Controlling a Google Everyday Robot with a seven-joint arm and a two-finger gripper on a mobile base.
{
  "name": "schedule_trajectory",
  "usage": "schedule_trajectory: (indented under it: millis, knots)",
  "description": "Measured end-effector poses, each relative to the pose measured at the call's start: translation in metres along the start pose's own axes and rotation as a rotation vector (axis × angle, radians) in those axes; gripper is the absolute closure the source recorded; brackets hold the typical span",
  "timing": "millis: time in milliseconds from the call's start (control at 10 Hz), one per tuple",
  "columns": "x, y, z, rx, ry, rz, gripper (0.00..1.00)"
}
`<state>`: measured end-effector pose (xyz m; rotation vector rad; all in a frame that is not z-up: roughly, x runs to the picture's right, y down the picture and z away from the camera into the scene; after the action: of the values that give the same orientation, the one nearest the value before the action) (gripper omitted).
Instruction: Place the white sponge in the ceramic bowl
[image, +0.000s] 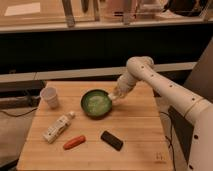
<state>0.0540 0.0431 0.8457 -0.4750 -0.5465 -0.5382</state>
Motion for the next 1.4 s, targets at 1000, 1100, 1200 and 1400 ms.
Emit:
schedule_trajectory:
  millis: [1000,1100,1200,1400]
  knots:
    - [-0.014,-0.019,0.015,-0.033,0.003,-0.078,1.0]
    - [-0.012,-0.017,0.015,-0.033,0.005,-0.078,1.0]
    - [-0.013,-0.018,0.016,-0.035,0.006,-0.082,1.0]
    - [-0.017,-0.022,0.019,-0.039,0.008,-0.089,1.0]
